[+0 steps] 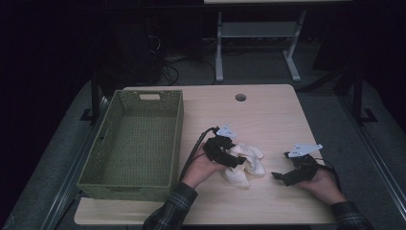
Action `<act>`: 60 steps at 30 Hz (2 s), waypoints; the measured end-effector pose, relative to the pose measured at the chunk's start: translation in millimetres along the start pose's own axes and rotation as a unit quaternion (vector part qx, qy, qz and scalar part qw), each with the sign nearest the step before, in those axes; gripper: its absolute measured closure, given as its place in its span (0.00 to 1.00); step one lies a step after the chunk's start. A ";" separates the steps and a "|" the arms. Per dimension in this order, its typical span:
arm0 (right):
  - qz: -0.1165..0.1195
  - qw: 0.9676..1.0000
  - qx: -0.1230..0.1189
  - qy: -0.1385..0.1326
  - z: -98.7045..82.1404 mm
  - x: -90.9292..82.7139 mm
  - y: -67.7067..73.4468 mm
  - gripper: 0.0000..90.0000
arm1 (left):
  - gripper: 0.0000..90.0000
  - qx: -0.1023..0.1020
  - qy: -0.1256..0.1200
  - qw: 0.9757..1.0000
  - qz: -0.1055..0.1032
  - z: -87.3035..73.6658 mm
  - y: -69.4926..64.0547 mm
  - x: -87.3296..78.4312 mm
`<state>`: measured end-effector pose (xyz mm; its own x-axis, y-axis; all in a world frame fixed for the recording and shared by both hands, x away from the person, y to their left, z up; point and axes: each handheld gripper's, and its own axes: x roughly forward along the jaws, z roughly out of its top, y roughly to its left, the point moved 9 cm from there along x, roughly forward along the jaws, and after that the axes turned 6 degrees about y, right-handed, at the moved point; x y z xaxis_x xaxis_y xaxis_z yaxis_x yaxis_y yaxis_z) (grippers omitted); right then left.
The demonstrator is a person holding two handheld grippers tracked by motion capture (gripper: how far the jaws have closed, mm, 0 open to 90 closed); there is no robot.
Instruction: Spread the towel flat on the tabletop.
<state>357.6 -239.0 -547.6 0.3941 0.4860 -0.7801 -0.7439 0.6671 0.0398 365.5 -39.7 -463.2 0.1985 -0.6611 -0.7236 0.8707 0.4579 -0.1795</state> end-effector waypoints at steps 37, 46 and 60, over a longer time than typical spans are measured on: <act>0.100 0.992 -0.072 -0.036 70.2 23.9 26.0 0.69 | 0.33 -0.039 -0.022 0.998 0.035 -29.3 -0.3 -12.3; 0.095 0.993 -0.061 -0.040 72.8 22.7 19.5 0.98 | 0.32 -0.039 -0.022 0.998 0.037 -28.3 -1.4 -11.5; 0.057 0.997 -0.037 -0.046 63.3 -4.6 -11.2 0.99 | 0.32 -0.043 -0.028 0.997 0.051 -27.7 4.8 -13.9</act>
<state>398.3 -213.0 -504.9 0.3497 0.6080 -0.7128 -0.8227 0.5633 0.0769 354.5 -11.8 -472.5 0.3116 -0.6391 -0.7032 0.8035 0.5723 -0.1641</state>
